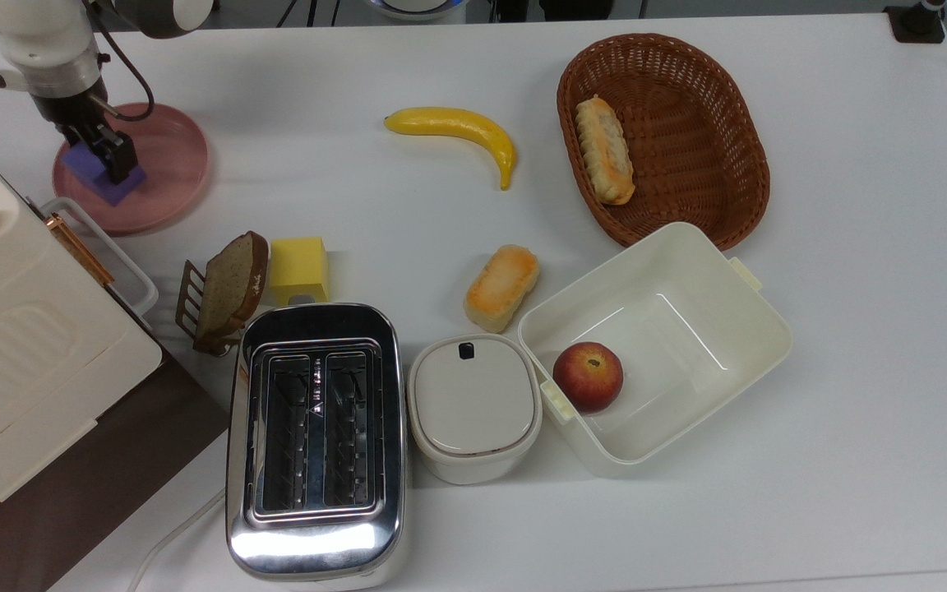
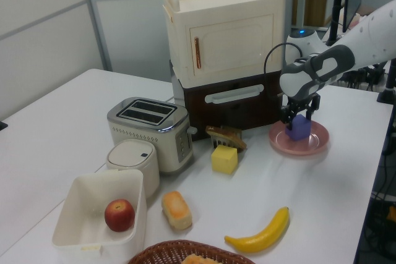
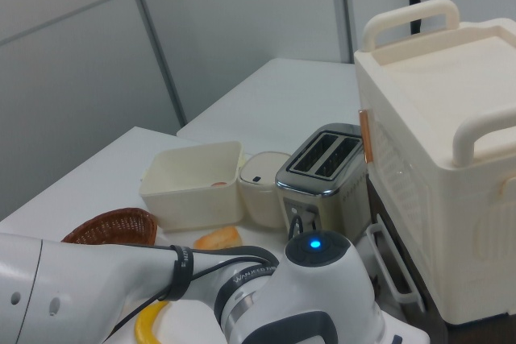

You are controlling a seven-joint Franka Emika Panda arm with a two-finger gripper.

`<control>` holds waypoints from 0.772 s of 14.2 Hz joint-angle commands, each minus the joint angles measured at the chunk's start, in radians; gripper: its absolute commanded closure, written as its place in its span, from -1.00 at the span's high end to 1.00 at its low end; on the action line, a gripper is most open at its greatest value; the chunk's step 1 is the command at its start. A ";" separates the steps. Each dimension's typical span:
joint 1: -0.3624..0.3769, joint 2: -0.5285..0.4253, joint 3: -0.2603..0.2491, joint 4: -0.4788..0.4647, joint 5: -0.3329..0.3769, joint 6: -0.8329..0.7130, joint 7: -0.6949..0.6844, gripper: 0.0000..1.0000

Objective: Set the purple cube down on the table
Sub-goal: 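Lift the purple cube off the plate and carry it toward the banana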

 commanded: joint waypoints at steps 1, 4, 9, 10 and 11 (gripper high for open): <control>-0.005 -0.002 0.004 -0.016 -0.019 0.031 -0.036 -1.00; -0.005 -0.003 0.004 -0.015 -0.019 0.031 -0.036 -1.00; 0.007 -0.164 0.095 -0.007 -0.008 -0.117 -0.025 -1.00; 0.018 -0.213 0.122 -0.007 -0.003 -0.183 -0.024 -1.00; 0.045 -0.236 0.138 -0.005 -0.002 -0.232 -0.019 -1.00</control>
